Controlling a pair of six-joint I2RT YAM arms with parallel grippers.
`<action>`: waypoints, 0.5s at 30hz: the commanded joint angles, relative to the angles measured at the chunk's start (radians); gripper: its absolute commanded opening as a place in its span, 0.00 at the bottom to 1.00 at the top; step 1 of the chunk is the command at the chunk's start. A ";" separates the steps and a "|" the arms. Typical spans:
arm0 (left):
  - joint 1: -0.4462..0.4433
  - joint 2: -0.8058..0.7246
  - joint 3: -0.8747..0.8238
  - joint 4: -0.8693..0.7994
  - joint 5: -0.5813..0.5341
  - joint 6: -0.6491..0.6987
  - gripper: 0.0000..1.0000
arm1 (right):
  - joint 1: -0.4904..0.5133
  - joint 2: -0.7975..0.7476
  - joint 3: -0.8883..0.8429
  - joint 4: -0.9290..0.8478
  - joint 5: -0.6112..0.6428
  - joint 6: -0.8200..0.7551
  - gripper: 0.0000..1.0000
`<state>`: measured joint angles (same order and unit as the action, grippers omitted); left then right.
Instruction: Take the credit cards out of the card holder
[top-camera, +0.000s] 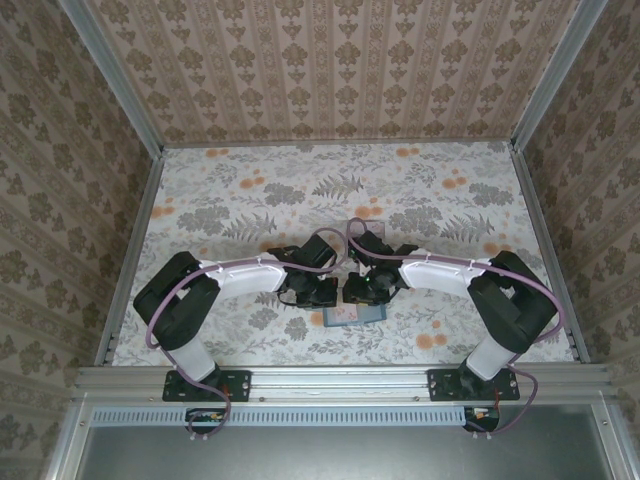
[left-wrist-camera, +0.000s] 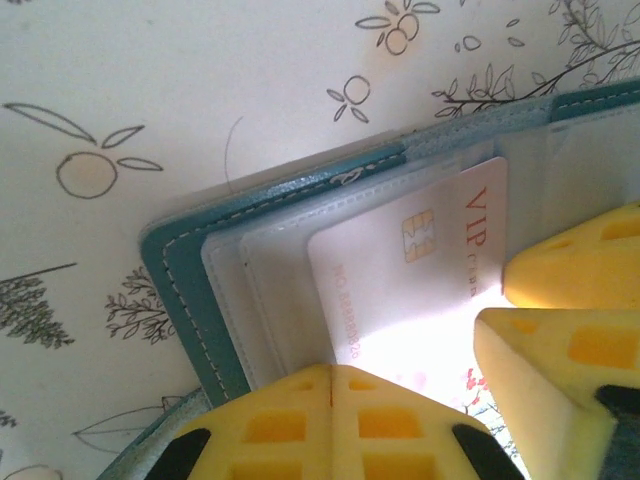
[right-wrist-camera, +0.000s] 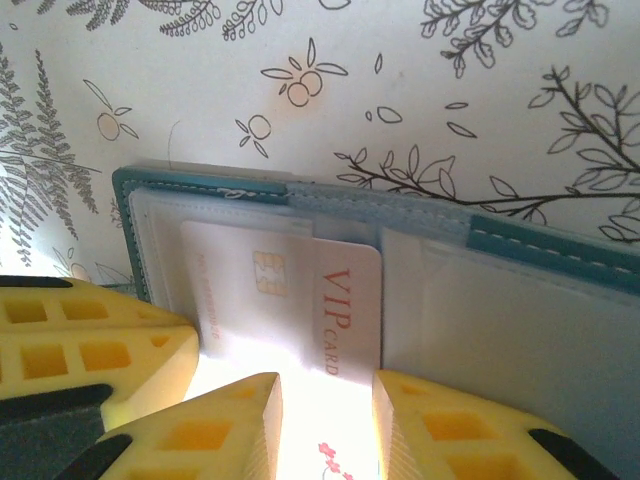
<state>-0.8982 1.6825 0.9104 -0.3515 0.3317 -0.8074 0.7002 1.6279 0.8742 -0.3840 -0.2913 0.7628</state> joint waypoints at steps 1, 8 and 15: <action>-0.008 -0.013 0.017 -0.065 -0.028 0.025 0.00 | -0.007 -0.044 0.015 -0.044 0.022 -0.003 0.31; -0.010 -0.035 0.037 -0.074 -0.033 0.022 0.00 | -0.010 -0.080 0.013 -0.044 0.018 0.001 0.31; -0.013 -0.034 0.054 -0.064 -0.022 0.014 0.00 | -0.024 -0.092 -0.012 -0.023 -0.001 0.006 0.32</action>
<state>-0.9012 1.6802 0.9367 -0.3950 0.3145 -0.8078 0.6849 1.5585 0.8742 -0.3950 -0.2920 0.7631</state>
